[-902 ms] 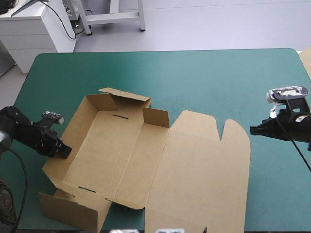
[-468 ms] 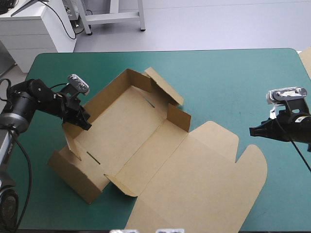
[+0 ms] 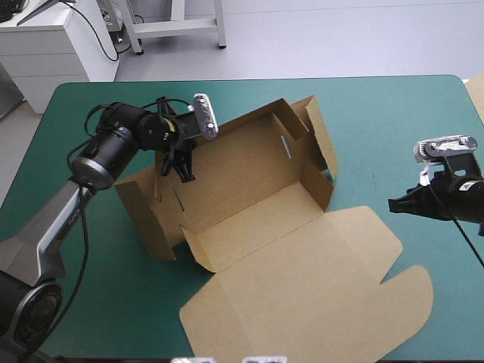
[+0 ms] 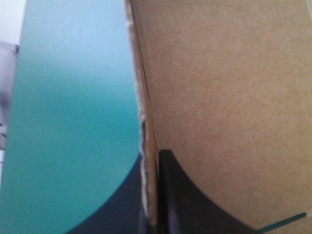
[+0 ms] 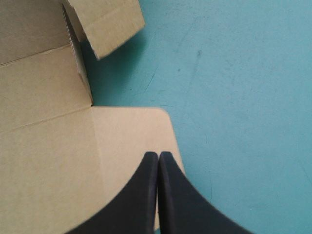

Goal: Fold the box

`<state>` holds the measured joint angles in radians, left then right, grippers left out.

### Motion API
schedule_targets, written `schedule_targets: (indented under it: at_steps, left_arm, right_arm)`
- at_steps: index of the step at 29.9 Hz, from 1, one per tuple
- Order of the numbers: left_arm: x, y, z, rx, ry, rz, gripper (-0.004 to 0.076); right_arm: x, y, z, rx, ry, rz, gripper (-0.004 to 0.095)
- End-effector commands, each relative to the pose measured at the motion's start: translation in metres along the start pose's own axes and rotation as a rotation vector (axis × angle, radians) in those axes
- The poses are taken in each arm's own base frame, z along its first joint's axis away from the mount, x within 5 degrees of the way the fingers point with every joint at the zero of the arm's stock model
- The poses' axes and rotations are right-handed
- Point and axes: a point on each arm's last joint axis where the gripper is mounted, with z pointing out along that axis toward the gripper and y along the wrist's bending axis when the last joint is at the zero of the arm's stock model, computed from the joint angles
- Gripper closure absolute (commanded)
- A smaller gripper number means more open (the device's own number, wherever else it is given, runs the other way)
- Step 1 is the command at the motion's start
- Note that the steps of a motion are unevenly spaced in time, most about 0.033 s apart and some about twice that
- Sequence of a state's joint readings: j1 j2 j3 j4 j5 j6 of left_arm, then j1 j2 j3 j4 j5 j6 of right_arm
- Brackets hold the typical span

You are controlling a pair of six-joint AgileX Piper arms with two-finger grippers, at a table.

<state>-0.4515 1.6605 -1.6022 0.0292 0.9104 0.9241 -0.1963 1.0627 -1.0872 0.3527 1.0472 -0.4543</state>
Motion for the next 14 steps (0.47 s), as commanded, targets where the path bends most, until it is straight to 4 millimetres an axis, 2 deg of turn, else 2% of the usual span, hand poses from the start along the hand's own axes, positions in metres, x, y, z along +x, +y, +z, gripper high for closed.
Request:
schedule_targets:
  at_steps: [1,5,14]
  left_arm:
    - [-0.037,0.005,-0.035,-0.209,-0.113,0.146,0.0731]
    - [-0.062,-0.007,-0.042,-0.300,-0.122,0.262,0.0731]
    - [-0.103,-0.052,-0.054,-0.267,-0.190,0.408,0.0731]
  right_arm:
    - [-0.009,0.000,-0.010,0.021,-0.084,-0.005,0.0929]
    - [-0.009,-0.001,-0.010,0.026,-0.084,-0.008,0.0929]
    - [-0.009,-0.001,-0.010,0.029,-0.087,-0.009,0.0929]
